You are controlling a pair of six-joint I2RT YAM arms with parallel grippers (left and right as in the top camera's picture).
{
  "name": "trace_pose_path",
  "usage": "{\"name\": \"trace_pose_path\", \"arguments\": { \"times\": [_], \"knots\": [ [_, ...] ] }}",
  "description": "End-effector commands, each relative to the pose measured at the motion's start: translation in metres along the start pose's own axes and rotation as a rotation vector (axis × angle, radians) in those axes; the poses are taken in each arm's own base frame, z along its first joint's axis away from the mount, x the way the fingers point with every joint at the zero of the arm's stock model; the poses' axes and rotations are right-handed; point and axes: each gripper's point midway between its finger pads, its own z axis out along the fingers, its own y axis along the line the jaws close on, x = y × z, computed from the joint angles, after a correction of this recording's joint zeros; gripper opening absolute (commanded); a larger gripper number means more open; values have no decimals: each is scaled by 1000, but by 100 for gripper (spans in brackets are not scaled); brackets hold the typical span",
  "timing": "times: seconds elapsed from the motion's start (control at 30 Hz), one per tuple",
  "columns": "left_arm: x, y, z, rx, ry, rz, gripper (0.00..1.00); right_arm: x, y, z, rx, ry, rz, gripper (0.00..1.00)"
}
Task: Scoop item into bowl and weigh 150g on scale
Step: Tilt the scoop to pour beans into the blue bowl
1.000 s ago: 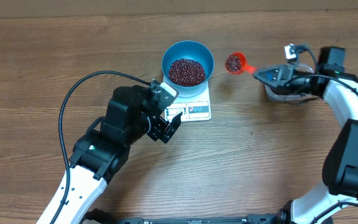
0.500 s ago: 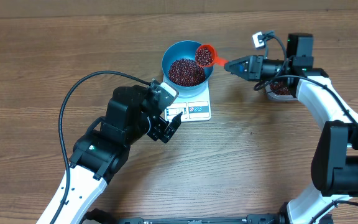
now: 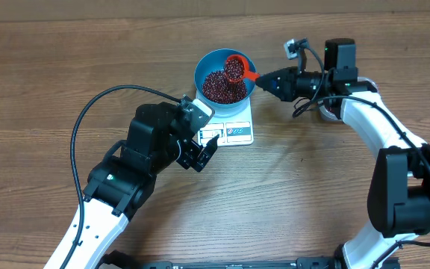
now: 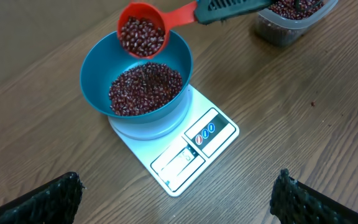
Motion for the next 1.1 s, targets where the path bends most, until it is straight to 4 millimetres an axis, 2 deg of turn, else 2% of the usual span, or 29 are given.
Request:
{"name": "trace_pose_path", "arguments": {
  "times": [0.0, 0.33, 0.73, 1.07],
  "knots": [
    [-1, 3, -3, -13, -7, -16, 100, -5, -2, 3, 24, -3, -211, 4],
    [-1, 3, -3, -13, -7, -16, 100, -5, -3, 3, 32, 1, -469, 4],
    [-1, 3, -3, -13, -7, -16, 100, -8, -19, 1, 126, 9, -503, 4],
    [-1, 3, -3, -13, -7, -16, 100, -9, -19, 1, 126, 13, -569, 4]
  ]
}}
